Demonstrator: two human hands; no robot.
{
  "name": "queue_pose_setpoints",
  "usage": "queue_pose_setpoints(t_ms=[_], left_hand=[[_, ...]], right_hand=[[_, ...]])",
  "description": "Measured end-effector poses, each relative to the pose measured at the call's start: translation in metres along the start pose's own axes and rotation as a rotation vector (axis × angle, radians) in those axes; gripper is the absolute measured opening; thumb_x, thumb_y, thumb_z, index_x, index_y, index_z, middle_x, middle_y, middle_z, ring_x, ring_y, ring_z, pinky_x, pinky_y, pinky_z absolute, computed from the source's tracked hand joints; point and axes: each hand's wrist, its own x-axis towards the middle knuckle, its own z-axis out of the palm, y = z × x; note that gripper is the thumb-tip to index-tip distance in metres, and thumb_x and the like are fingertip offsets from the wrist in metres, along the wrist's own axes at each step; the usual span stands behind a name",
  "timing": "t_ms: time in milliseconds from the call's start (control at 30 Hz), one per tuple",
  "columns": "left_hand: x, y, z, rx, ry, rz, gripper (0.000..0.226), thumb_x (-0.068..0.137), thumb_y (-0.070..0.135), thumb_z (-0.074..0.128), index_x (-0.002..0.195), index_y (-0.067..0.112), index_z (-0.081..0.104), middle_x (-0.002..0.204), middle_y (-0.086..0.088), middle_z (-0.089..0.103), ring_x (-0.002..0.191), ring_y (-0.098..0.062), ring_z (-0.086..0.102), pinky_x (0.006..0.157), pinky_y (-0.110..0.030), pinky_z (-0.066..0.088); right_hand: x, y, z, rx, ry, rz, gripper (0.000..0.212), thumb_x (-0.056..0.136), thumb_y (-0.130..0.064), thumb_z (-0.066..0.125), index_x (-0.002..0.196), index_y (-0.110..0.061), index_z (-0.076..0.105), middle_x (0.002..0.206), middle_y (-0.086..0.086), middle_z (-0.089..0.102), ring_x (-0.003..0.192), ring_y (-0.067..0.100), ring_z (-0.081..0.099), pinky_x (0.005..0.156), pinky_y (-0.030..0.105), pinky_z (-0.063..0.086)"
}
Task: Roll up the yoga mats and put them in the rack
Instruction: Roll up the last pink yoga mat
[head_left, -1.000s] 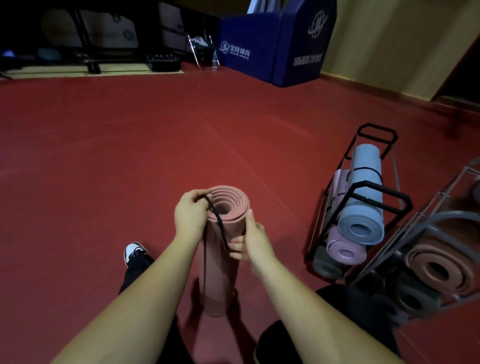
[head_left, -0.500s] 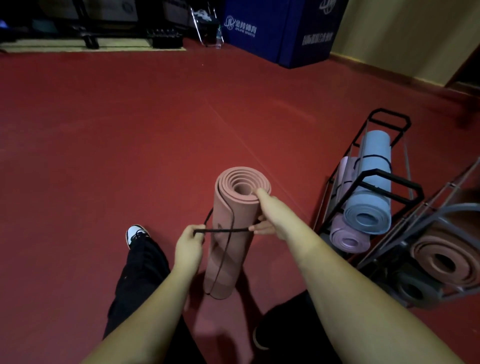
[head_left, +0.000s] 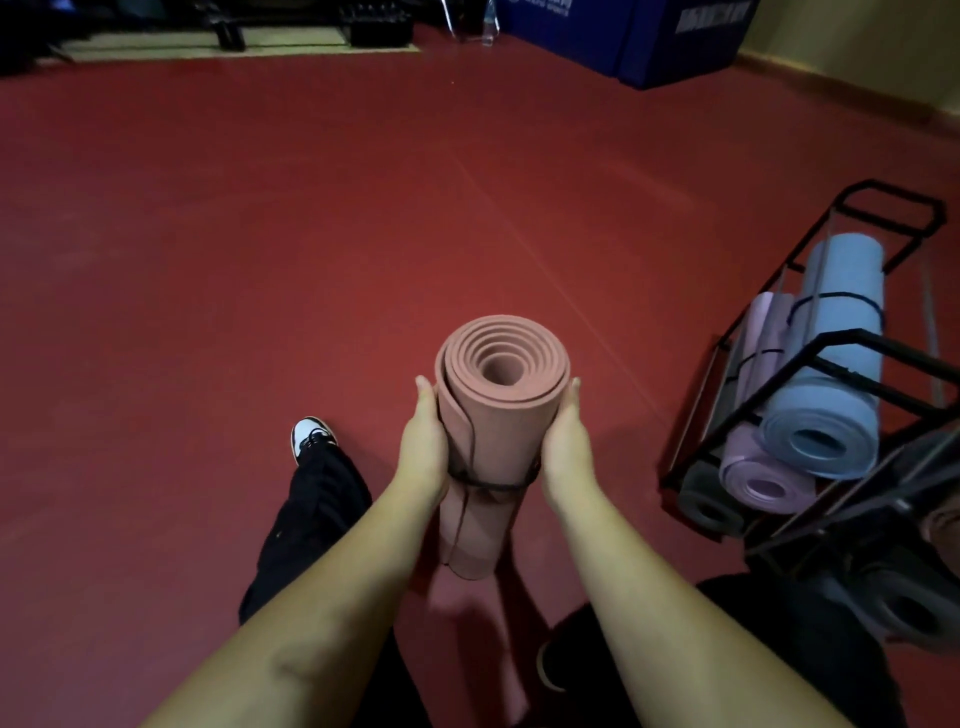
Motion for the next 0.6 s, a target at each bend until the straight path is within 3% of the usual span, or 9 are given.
queue_pose_setpoints(t_ms=[100,200,333,467,533,600], left_hand=[[0.02,-0.01,0.002,0.023,0.003,-0.051,0.066,0.099,0.063,0.035,0.127,0.011,0.064,0.118,-0.006,0.067,0.093,-0.017,0.058,0.086,-0.031,0.041],[0.039,-0.029,-0.001,0.08,0.031,-0.109,0.066,0.098,0.065,0.038,0.127,0.012,0.064,0.114,-0.001,0.067,0.086,-0.015,0.059,0.086,-0.033,0.043],[0.057,-0.055,-0.009,0.149,0.056,-0.171,0.055,0.1,0.058,0.042,0.124,0.014,0.065,0.104,0.001,0.069,0.08,-0.008,0.058,0.082,-0.03,0.042],[0.075,-0.073,-0.014,0.211,0.08,-0.259,0.055,0.099,0.052,0.049,0.127,0.007,0.064,0.119,-0.01,0.069,0.089,-0.019,0.062,0.081,-0.034,0.047],[0.08,-0.077,-0.016,0.213,0.121,-0.302,0.05,0.1,0.043,0.051,0.126,0.002,0.064,0.119,-0.015,0.069,0.097,-0.024,0.063,0.083,-0.038,0.051],[0.084,-0.077,-0.018,0.154,0.153,-0.333,0.043,0.104,0.032,0.046,0.123,-0.003,0.063,0.108,-0.012,0.071,0.102,-0.026,0.062,0.08,-0.032,0.054]], right_hand=[[0.018,0.016,0.004,-0.022,-0.002,0.049,0.066,0.101,-0.058,0.027,0.135,-0.01,0.058,0.137,0.008,0.058,0.13,0.022,0.049,0.1,0.026,0.034],[0.037,0.039,0.003,-0.045,-0.007,0.13,0.067,0.1,-0.059,0.029,0.133,-0.009,0.06,0.135,0.01,0.059,0.129,0.024,0.049,0.092,0.026,0.032],[0.058,0.063,0.005,-0.031,-0.02,0.183,0.066,0.1,-0.06,0.03,0.133,-0.01,0.06,0.136,0.01,0.058,0.128,0.023,0.049,0.095,0.027,0.034],[0.078,0.09,0.009,0.057,-0.008,0.266,0.061,0.102,-0.053,0.033,0.132,-0.007,0.059,0.131,0.009,0.06,0.12,0.019,0.051,0.094,0.027,0.035],[0.087,0.104,0.011,0.156,-0.013,0.336,0.062,0.102,-0.054,0.033,0.134,-0.007,0.058,0.132,0.003,0.059,0.117,0.019,0.054,0.099,0.031,0.039],[0.098,0.122,0.008,0.247,-0.079,0.37,0.058,0.105,-0.049,0.025,0.144,-0.012,0.046,0.141,-0.001,0.054,0.123,0.017,0.052,0.103,0.031,0.038]])
